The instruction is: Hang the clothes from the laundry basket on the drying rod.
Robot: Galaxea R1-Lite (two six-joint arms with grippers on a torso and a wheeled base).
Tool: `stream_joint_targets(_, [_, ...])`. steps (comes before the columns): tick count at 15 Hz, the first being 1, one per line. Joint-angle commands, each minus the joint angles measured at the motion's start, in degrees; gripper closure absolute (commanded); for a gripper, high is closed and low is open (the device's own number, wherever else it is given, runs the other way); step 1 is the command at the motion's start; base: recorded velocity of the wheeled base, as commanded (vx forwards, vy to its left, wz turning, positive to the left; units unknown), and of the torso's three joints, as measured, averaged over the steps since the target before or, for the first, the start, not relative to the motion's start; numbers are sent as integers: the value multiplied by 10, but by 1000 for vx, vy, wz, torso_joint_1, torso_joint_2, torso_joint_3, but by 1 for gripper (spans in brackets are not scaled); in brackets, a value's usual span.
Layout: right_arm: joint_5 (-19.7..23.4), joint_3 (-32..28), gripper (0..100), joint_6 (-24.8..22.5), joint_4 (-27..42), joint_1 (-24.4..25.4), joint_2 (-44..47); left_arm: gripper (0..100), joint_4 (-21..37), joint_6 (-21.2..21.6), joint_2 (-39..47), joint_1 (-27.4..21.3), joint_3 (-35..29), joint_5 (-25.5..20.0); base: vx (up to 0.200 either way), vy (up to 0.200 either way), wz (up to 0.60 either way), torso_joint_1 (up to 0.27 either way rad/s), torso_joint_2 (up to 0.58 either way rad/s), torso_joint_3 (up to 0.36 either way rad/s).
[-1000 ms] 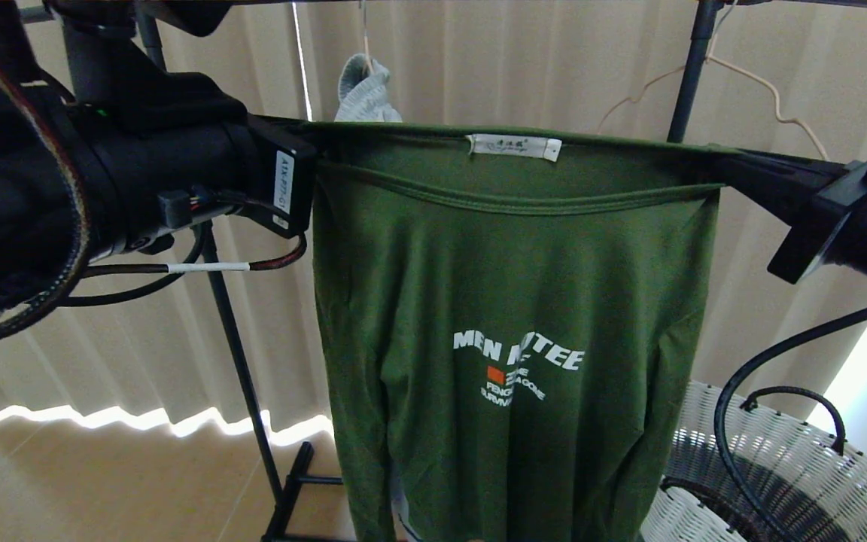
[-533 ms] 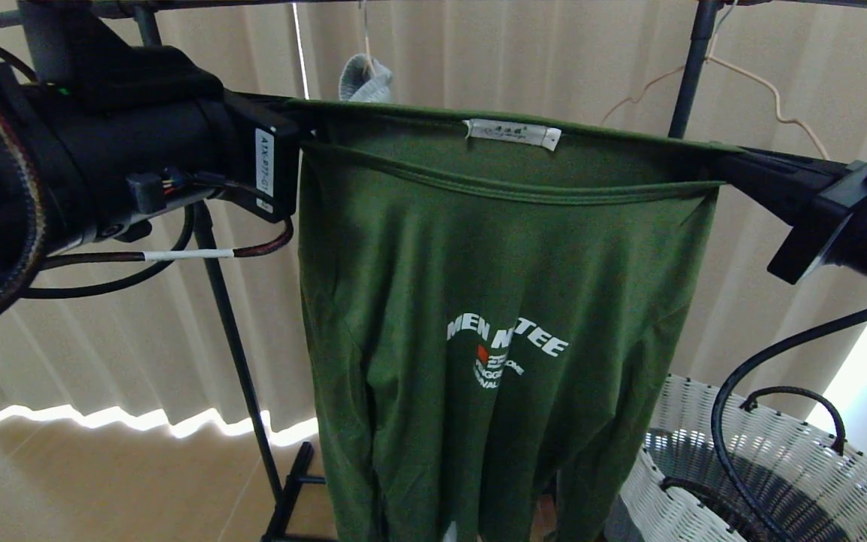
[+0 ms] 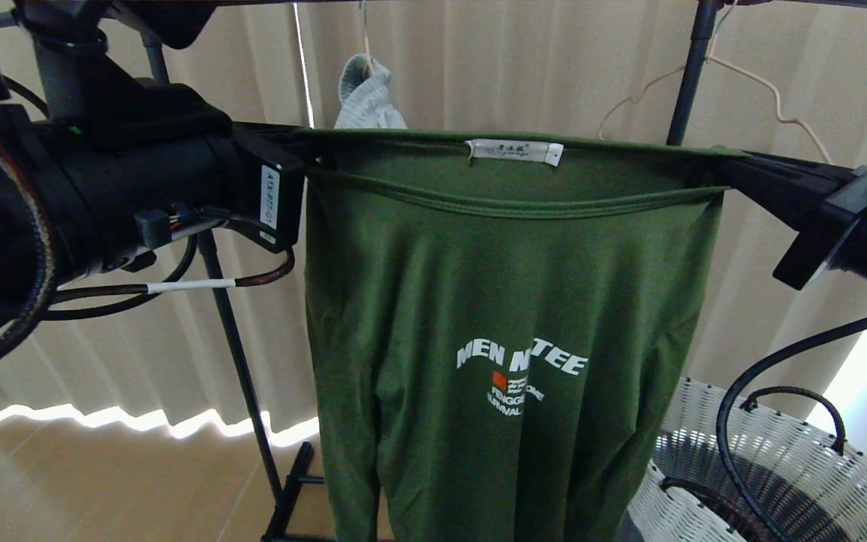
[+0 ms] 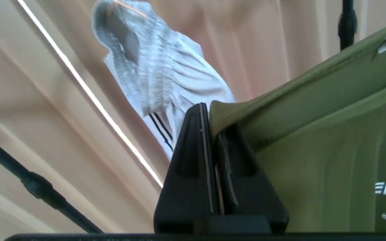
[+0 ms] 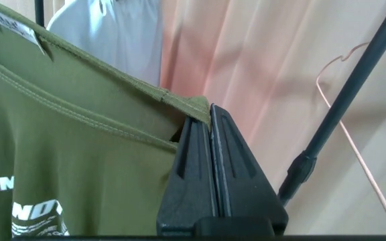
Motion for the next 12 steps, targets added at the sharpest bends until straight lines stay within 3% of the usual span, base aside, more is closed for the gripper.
stream_joint_targets(1, [1,-1,100,0,0,0,-5,100,0,0,0,0,2,0,0,0,0,0,0,0])
stream_joint_targets(7, [1,3,100,0,1,0,-9,100,0,-1,1,0,11,0,0,0,0,0,0,0])
stream_joint_targets(8, [1,8,0,0,2,0,-20,100,0,0,6,0,10,0,0,0,0,0,0,0])
stream_joint_targets(12, [1,28,0,2,-4,0,-30,100,-1,1,20,5,13,4,0,0,0,0,0,0])
